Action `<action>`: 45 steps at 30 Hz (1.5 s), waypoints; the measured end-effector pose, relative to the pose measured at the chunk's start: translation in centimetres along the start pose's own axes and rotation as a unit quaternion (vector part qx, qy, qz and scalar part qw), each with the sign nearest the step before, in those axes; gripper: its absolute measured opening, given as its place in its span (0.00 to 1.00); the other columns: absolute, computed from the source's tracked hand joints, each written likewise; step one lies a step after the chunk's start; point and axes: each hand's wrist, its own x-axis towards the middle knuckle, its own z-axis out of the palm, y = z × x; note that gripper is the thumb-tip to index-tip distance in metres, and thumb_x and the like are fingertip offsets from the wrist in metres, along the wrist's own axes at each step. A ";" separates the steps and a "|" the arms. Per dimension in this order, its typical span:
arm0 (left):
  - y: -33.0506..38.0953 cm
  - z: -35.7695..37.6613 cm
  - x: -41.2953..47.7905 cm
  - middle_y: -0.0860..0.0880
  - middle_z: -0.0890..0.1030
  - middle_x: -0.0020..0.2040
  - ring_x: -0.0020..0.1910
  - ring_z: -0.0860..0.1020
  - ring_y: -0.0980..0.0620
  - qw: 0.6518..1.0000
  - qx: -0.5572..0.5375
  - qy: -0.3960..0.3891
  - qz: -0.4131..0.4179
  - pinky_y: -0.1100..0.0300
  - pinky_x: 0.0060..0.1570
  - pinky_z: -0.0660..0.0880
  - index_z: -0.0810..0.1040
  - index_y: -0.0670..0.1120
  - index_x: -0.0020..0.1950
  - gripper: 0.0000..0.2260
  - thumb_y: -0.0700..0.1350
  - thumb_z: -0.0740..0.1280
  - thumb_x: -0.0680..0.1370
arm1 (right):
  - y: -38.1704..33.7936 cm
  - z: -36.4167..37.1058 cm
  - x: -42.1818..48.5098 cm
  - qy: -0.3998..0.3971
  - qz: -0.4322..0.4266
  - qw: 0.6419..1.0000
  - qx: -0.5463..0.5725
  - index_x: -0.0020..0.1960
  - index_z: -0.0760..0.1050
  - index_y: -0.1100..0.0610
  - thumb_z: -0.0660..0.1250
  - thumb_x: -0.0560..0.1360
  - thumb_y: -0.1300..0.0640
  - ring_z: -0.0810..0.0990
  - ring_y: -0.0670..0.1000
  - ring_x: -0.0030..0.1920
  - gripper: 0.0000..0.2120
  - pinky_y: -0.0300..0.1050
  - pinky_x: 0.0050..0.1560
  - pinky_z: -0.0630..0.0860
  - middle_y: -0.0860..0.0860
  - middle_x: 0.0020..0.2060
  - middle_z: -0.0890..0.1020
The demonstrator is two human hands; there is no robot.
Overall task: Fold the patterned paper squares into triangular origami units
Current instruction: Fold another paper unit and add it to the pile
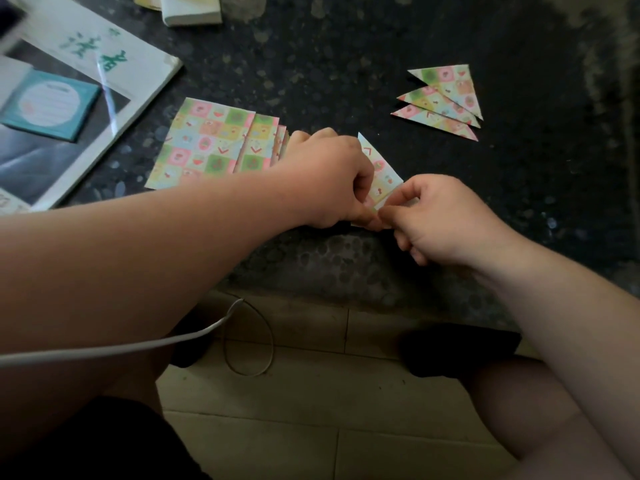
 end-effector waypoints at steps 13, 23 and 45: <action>2.6 0.1 0.2 0.51 0.73 0.54 0.61 0.69 0.46 0.994 0.082 -0.030 -0.067 0.45 0.63 0.65 0.72 0.55 0.42 0.27 0.79 0.62 0.68 | 0.0 -1.2 0.5 -0.031 0.046 0.998 0.040 0.50 0.77 0.55 0.64 0.81 0.62 0.73 0.51 0.19 0.04 0.39 0.20 0.67 0.53 0.25 0.81; -0.3 -2.0 -0.8 0.59 0.76 0.53 0.55 0.75 0.53 0.995 -0.062 -0.074 0.001 0.50 0.60 0.73 0.79 0.59 0.49 0.10 0.57 0.76 0.72 | -0.2 -2.6 0.4 -0.103 0.057 0.992 0.056 0.50 0.80 0.58 0.72 0.78 0.57 0.72 0.49 0.21 0.04 0.40 0.23 0.61 0.55 0.28 0.82; 0.7 -2.4 0.5 0.57 0.80 0.44 0.45 0.76 0.55 0.987 -0.034 -0.153 -0.029 0.59 0.38 0.68 0.81 0.55 0.37 0.09 0.54 0.77 0.72 | -0.6 -3.3 0.9 -0.150 0.095 0.980 -0.093 0.48 0.83 0.62 0.74 0.78 0.55 0.77 0.46 0.22 0.08 0.39 0.26 0.67 0.53 0.29 0.84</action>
